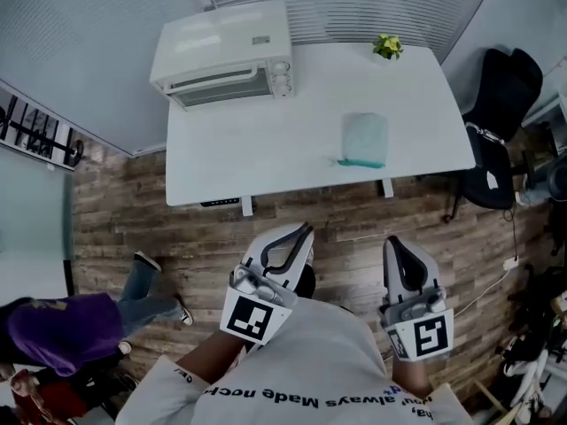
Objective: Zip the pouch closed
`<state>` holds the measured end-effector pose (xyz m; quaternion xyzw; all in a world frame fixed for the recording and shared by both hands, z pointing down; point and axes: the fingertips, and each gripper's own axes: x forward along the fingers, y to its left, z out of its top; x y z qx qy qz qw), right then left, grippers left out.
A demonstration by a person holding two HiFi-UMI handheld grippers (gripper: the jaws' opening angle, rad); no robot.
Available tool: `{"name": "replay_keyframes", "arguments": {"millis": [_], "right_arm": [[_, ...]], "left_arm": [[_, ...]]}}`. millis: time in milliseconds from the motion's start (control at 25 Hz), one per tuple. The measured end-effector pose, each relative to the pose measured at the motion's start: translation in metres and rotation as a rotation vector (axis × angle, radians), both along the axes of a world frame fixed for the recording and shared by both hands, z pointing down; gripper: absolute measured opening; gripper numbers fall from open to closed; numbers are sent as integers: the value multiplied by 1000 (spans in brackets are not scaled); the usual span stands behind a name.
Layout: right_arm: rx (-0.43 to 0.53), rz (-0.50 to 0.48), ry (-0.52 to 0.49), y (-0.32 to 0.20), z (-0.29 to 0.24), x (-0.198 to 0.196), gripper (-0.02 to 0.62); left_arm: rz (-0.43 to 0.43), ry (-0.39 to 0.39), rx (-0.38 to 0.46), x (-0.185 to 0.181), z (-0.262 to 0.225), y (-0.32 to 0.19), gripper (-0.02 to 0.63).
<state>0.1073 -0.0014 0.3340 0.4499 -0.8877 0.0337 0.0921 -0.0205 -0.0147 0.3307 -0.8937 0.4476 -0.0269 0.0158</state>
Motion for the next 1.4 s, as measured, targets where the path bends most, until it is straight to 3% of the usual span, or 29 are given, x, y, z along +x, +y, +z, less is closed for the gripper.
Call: {"name": "replay_keyframes", "arguments": {"millis": [320,600,800,1120,1400], "right_arm": [[14,45,25,-43,6,-6,8],[-15,46,19,-74,25,-6,8],[-55,45,51,-100,64,-8,8],[-250,46,122,-145,182,-13,41],[-350,57,170,-178,258,-32,68]], "left_arm": [[87,-52,37,3,8,-49,31],[110,-60,6,9,29,-85,31],[138,-80,-63,14,76,-113,32],[230,-206,-159,36,182,-174,84],[318,-347,-258,52,265,-216,87]]}}
